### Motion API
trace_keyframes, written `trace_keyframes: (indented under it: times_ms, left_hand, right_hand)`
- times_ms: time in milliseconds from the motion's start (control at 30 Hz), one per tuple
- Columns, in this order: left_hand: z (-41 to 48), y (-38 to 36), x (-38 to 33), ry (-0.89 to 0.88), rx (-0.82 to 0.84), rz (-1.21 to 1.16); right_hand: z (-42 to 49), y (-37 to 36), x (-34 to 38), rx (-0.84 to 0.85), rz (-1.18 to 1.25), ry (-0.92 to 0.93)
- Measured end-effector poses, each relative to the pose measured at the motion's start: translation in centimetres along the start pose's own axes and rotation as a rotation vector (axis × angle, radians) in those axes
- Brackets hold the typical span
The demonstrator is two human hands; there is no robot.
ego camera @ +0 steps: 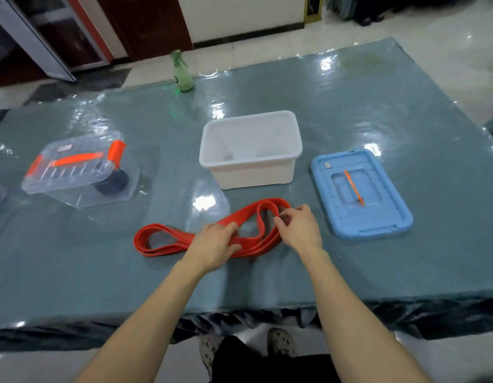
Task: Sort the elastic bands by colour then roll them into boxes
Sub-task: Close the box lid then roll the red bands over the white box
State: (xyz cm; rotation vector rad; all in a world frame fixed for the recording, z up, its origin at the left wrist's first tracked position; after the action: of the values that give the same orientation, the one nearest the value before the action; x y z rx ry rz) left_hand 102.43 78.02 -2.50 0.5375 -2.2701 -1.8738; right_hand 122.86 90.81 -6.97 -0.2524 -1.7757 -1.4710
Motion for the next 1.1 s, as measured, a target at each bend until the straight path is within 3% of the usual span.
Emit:
trace_keyframes:
  times_ms: [267, 400, 600, 700, 800, 900, 1000, 1100]
  left_hand:
    - [-1.0, -1.7, 0.5, 0.018, -0.126, -0.048]
    - [-1.5, -1.5, 0.4, 0.088, -0.044, -0.237]
    - [-1.0, 0.4, -0.8, 0.148, -0.107, -0.401]
    - [-0.5, 2.1, -0.8, 0.133, -0.235, -0.427]
    - [0.1, 6.8, 0.8, 0.208, -0.362, -0.661]
    - [0.1, 14.8, 2.7, 0.216, -0.486, -0.862]
    - [-0.7, 24.2, 3.9, 0.049, -0.634, -0.715]
    - [-1.1, 31.5, 5.0, -0.028, -0.685, -0.306]
  right_hand:
    - [1.6, 0.4, 2.1, -0.009, -0.242, 0.005]
    - [1.7, 2.6, 4.9, -0.151, 0.058, 0.048]
    - [1.0, 6.4, 10.7, -0.134, 0.383, 0.202]
    - [0.3, 8.9, 13.4, -0.118, 0.510, 0.341]
    - [0.5, 12.3, 16.3, -0.158, 0.550, 0.530]
    - [1.5, 15.6, 20.2, -0.229, 0.587, 0.599]
    - [3.7, 19.1, 24.5, -0.223, 0.844, 0.543]
    - [6.0, 22.3, 28.8, -0.177, 0.954, 0.463]
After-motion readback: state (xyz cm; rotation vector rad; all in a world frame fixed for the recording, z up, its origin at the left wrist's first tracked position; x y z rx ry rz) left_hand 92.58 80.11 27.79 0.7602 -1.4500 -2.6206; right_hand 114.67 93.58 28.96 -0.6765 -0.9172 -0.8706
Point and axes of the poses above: each hand's wrist, its own z-axis towards the middle knuckle, its own y-axis out of the back of the hand, x = y × z, the point moved 4 cm from there along z, towards the middle knuckle, and after that the axes turned 14 degrees about y, right-handed, at the moved point
